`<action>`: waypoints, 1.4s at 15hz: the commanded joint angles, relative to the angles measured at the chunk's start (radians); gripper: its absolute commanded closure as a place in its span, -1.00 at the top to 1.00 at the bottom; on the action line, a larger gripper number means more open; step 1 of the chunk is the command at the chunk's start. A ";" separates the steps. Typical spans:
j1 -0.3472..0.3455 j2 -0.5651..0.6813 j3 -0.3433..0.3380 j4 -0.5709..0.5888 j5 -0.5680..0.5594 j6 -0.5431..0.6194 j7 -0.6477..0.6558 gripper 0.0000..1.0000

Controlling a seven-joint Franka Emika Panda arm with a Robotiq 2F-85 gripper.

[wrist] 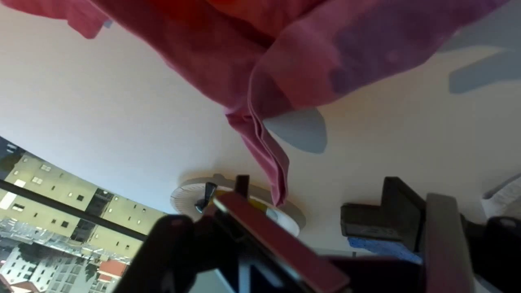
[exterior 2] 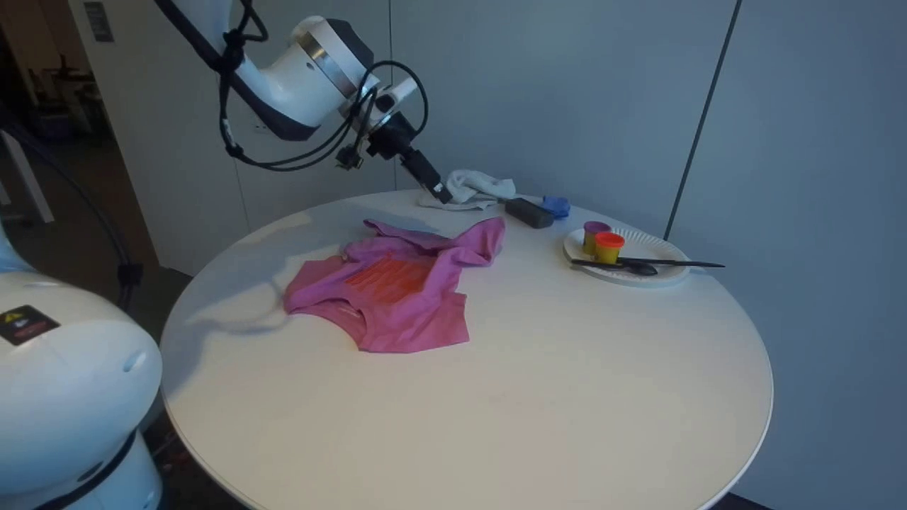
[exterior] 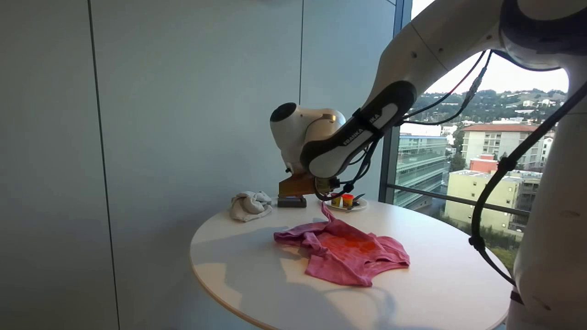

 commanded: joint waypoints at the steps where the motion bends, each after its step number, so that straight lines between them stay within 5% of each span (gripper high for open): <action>1: 0.037 -0.252 -0.006 -0.189 0.266 0.038 -0.224 1.00; 5: 0.055 -0.379 -0.016 -0.282 0.565 0.067 -0.451 0.99; 8: 0.008 -0.335 0.018 -0.292 0.614 0.191 -0.454 1.00; 11: -0.029 -0.261 0.044 -0.284 0.663 0.331 -0.386 1.00; 21: -0.177 -0.147 0.057 -0.297 0.641 0.457 -0.072 1.00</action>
